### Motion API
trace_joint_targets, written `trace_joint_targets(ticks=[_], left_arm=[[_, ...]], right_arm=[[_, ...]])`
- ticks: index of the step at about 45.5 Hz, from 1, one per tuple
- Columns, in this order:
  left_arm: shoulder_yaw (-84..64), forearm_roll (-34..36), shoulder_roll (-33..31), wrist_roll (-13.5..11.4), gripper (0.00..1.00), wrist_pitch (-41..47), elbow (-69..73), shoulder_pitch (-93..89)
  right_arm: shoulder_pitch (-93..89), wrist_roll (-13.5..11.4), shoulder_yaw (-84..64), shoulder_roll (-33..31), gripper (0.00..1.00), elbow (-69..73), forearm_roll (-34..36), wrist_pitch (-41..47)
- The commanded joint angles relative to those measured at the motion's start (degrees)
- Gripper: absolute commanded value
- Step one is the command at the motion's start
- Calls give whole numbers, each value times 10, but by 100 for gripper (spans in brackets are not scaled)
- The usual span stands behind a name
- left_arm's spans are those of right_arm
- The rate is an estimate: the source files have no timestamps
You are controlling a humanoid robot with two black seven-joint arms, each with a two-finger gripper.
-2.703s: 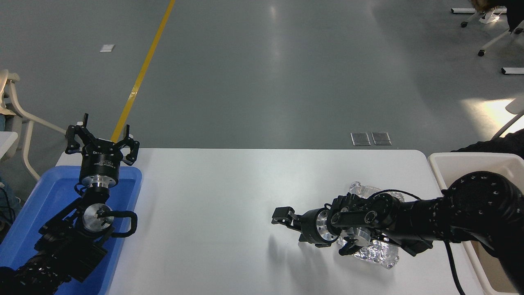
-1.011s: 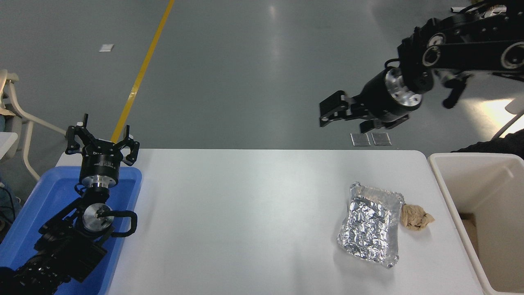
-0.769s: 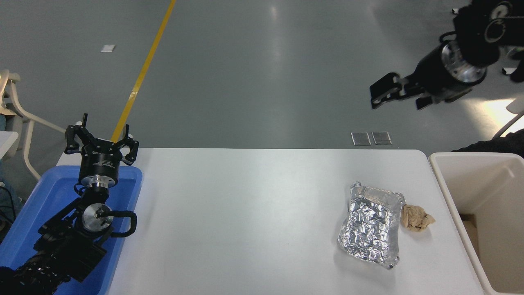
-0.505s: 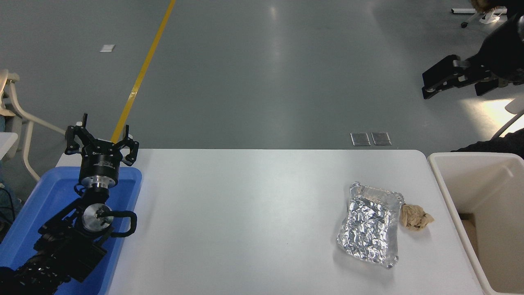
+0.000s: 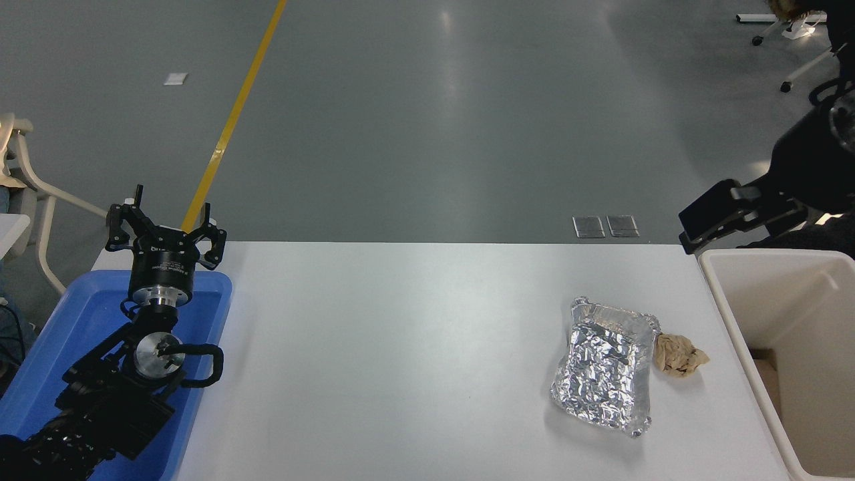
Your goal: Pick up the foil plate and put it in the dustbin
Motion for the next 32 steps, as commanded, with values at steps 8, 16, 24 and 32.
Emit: trace_joint_targets(ticks=[8,16,24,32], left_arm=[[0,0,0,0,99,0,0,0],[0,0,0,0,99,0,0,0],[0,0,0,0,99,0,0,0],[0,0,0,0,99,0,0,0]], right_arm=[[-51,-1,8,-19,100,-1,3,2],[-100,-1,17,-36,100,-18,1,-33],[-191,-6,24,-37,100,-61,-7,-104],[-282,-9,31,-37,100,-89,-1,-175]])
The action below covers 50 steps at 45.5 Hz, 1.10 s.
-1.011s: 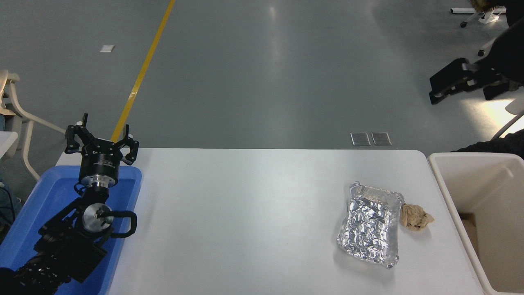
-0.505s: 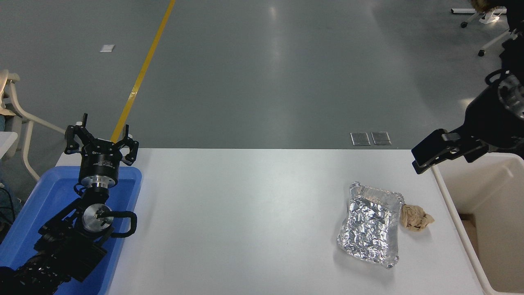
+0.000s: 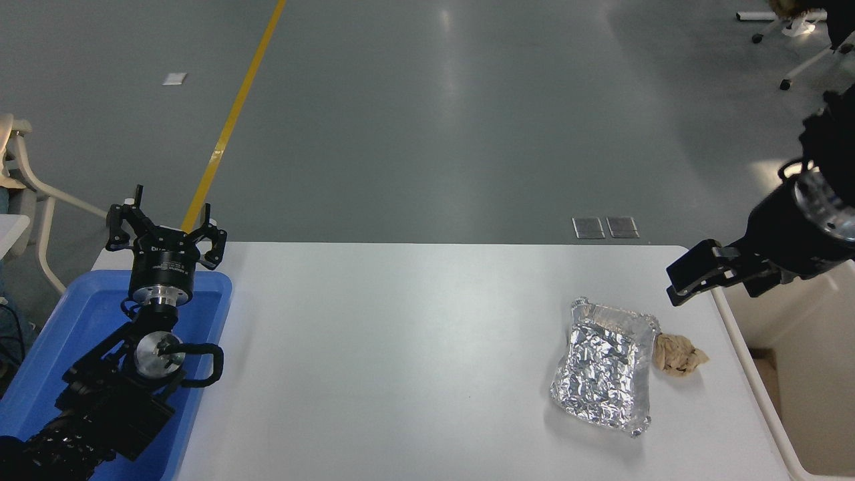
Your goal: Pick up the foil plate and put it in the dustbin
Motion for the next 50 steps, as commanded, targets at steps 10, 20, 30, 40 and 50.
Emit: trace_joint_targets(ticks=[10,20,30,40,50], left_arm=[[0,0,0,0,99,0,0,-1],[0,0,0,0,99,0,0,-1],[0,0,0,1,99,0,0,-1],[0,0,0,0,99,0,0,-1],[0,0,0,0,99,0,0,-1]], right_arm=[[-279,-47,73,-12,100,-116,18,-157],[-410,-64,149,-6,100,-185,30,-175],[-497,-78,214,17,100,-236,33,-204],[-557,-79,236,62,99,-287,57,-243],[-592,-79,237,114,98,-342,75,-263]])
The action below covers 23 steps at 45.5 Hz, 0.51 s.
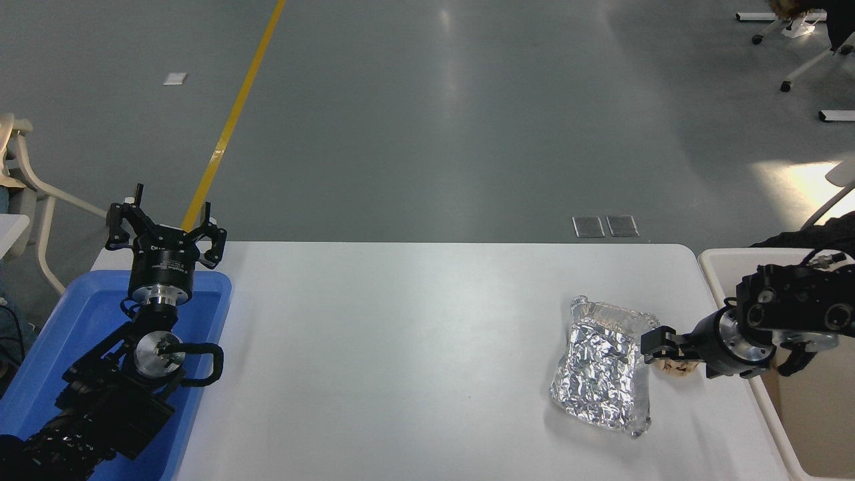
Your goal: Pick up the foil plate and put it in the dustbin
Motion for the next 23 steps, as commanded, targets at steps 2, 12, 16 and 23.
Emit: trace_joint_targets(ticks=[2,12,16,23], left_arm=[[0,0,0,0,99,0,0,0],[0,0,0,0,99,0,0,0],[0,0,0,0,99,0,0,0],[0,0,0,0,99,0,0,0]], right_arm=[[-57,-1,14,52,96,-68,19,-26],[-90,-1,30,69,67,-99,30,-36],[-96,-1,30,73,50,-104,30,-44],[-94,-1,30,73,44,-105,33,-50]])
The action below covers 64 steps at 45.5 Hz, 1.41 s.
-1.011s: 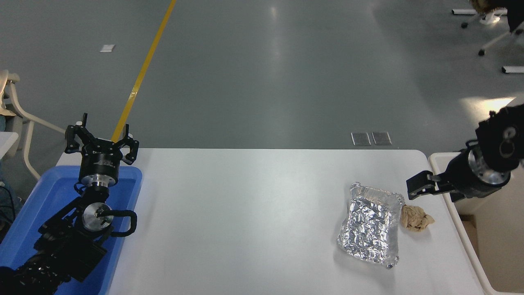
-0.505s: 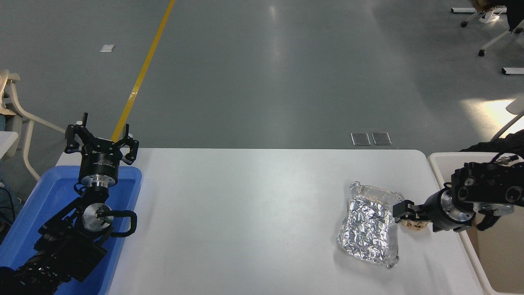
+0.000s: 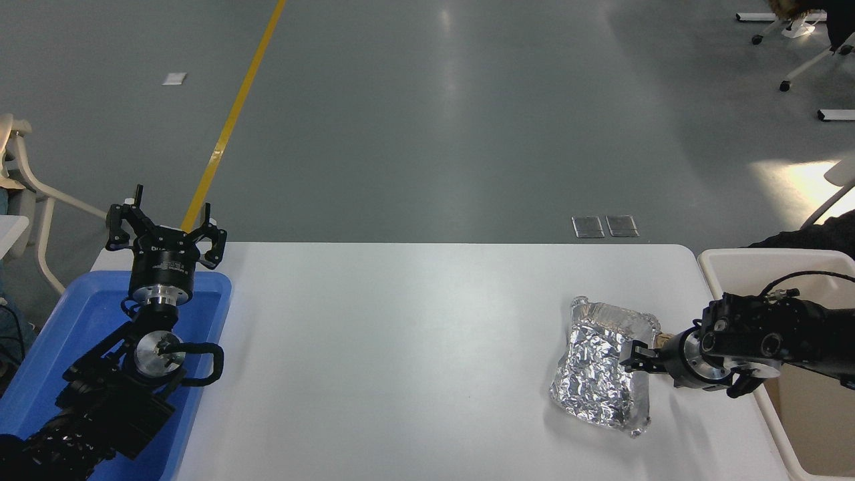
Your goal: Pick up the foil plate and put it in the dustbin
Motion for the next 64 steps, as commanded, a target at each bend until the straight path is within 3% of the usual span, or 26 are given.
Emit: trace_joint_targets(ticks=[1,3,5,6,27,41,49,56,64], left_arm=[[0,0,1,0,99,0,0,0],[0,0,0,0,99,0,0,0],[0,0,0,0,99,0,0,0],[0,0,0,0,99,0,0,1],[1,1,1,1,99,0,0,0],[1,1,1,1,99,0,0,0],[1,1,1,1,99,0,0,1],[0,0,0,0,99,0,0,1],[0,0,0,0,99,0,0,0]], right_arm=[[-12,0,5,11,40,-16,8,-13],[-10,0,5,11,25,-16,12,-13],[-8,0,5,11,4,-15,13,-12],[-8,0,4,11,0,-14,13,-12],[84,0,-41,-14,0,68,16,-2],[369,1,-177,-119,0,292,32,16],[553,2,-220,-165,0,347,32,108],[692,3,-245,-166,0,345,30,212],[777,3,-268,-164,0,347,25,273]])
